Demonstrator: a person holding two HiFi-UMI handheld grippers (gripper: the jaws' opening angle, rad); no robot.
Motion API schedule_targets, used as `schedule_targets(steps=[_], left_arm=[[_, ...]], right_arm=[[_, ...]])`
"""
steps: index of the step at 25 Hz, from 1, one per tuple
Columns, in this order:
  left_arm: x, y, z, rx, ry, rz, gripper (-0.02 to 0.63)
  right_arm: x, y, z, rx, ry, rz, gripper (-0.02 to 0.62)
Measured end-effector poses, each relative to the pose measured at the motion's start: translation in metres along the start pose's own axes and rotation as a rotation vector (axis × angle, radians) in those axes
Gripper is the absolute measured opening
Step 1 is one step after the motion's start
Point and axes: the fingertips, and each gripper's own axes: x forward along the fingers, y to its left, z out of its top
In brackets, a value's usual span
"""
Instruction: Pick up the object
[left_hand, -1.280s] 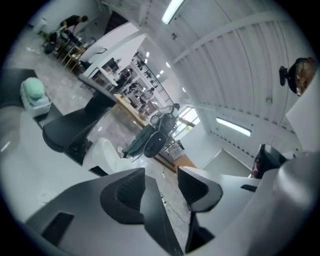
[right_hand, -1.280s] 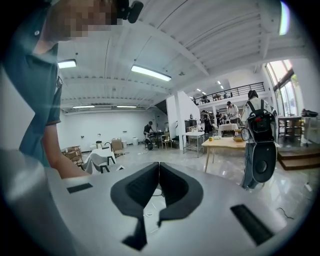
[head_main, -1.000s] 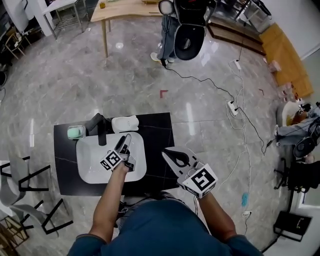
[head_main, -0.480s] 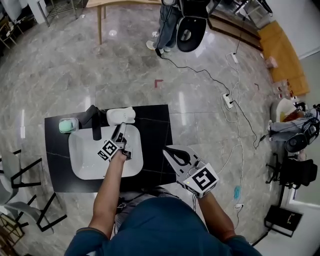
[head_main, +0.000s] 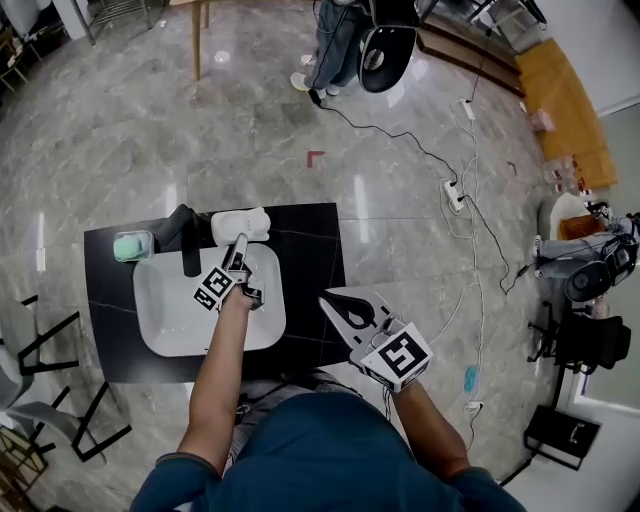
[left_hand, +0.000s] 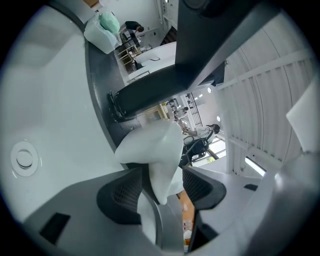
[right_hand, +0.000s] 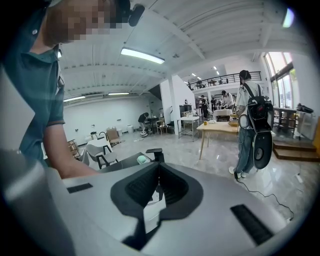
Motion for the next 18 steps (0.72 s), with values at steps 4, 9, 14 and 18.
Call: schedule_targets(steps=[4,9,14,18], left_arm=[[0.009,-0.003,0.007,-0.004,-0.003,0.016,0.25],[0.014,0.006,0.014,-0.056,-0.026,0.091,0.211],[0.012,0.005,0.015,-0.08,-0.037,0.083,0.153],[0.0,-0.023,0.02,-0.042,-0.039,0.001,0.144]], right_arm=[[0.006,0.001,-0.004,0.003,0.005,0.006,0.014],[0.007,-0.003,-0.006,0.018,0.006,0.003,0.014],[0.006,-0.011,-0.005,0.026,0.0,-0.004,0.014],[0.006,-0.016,0.0,0.027,-0.014,-0.019,0.014]])
